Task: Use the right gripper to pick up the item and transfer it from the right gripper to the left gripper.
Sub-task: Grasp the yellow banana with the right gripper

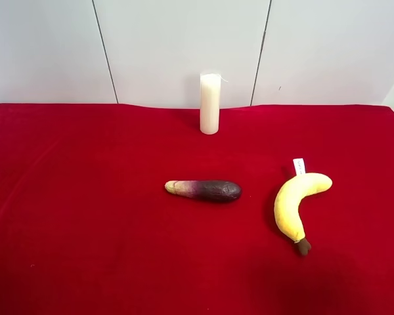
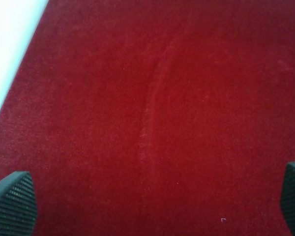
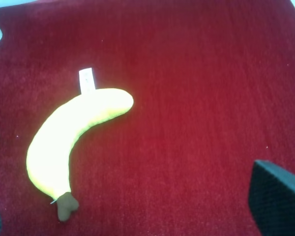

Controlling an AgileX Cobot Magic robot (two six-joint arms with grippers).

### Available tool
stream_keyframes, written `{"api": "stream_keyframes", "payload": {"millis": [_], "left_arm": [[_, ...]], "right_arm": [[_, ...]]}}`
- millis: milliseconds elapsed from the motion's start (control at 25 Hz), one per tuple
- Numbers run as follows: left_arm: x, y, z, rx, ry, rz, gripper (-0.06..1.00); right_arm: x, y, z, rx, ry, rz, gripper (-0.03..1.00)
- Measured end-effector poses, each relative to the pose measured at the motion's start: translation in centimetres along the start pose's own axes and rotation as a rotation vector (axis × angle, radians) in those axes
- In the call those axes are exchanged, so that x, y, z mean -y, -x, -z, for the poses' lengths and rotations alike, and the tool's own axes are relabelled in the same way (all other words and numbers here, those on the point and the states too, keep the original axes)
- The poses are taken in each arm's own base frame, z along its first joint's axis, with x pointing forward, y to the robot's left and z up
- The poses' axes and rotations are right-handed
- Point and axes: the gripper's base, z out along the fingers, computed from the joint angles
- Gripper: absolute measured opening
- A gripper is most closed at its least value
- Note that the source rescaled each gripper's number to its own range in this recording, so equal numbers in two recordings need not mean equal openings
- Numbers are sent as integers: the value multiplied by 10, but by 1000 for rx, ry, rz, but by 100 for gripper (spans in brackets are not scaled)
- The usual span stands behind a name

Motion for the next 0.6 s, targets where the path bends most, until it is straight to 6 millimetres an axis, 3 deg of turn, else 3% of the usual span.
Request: {"api": "stream_keyframes", "payload": {"millis": [600], "left_arm": [[0, 0, 0, 0, 0, 0, 100]], "right_arm": [[0, 0, 0, 0, 0, 0, 100]]}}
